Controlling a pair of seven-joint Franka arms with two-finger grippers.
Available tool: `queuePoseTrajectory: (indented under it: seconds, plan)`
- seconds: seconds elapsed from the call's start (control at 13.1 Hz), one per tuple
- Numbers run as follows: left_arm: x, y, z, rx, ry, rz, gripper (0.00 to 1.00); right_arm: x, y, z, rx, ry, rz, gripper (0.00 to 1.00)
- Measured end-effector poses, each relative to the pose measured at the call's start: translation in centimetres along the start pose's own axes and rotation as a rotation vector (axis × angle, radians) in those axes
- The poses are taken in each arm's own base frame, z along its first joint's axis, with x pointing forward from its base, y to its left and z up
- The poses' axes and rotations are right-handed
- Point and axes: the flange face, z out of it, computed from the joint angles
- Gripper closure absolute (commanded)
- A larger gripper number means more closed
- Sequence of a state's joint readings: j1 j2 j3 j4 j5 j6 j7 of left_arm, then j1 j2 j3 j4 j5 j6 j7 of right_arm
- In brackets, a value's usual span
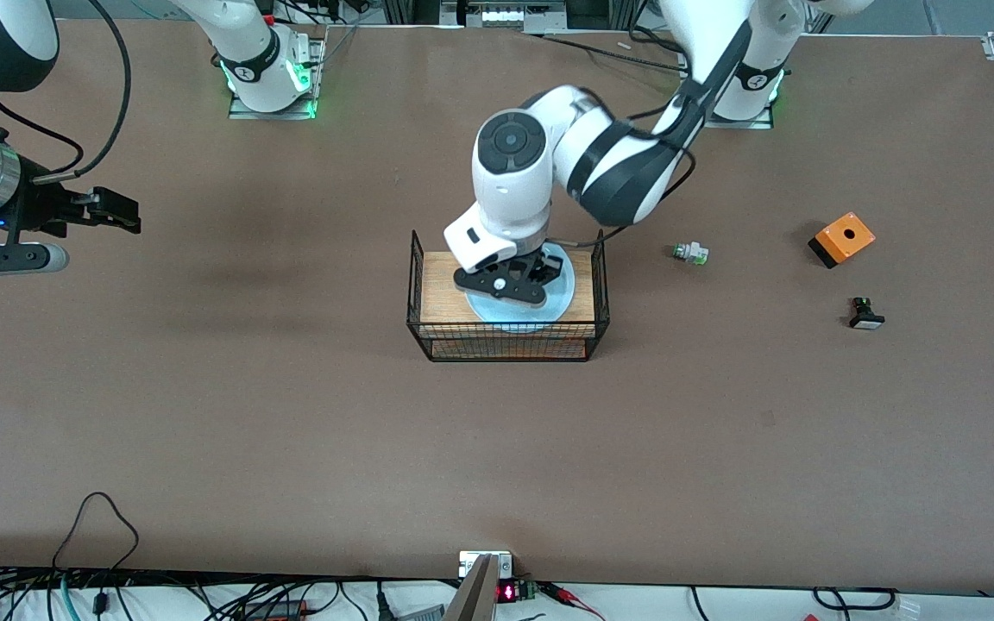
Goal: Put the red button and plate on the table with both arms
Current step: 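Carry the white button away from the plate with the left gripper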
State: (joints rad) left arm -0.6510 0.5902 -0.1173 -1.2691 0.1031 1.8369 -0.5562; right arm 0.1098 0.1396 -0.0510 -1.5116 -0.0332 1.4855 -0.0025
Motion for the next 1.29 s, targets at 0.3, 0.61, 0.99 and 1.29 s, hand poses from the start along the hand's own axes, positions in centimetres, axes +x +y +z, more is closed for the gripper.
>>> queuePoseTrajectory:
  seconds: [0.3, 0.61, 0.99, 1.29]
  plan:
    - [-1.5, -8.2, -8.6, 0.073, -0.089, -0.073, 0.84, 0.0, 0.0, -0.1, 0.0, 0.001, 0.012, 0.0]
    - [2.2, -25.7, -3.7, 0.081, -0.267, -0.052, 0.8, -0.1, -2.7, -0.2, -0.007, 0.004, 0.038, 0.0]
    - [2.1, -42.2, 9.2, -0.014, -0.399, -0.005, 0.8, -0.8, -9.6, -0.6, -0.023, 0.017, 0.202, 0.0]
    - [0.7, -43.1, 18.3, -0.022, -0.24, 0.053, 0.76, -1.5, -14.1, -1.4, -0.026, 0.042, 0.283, 0.0]
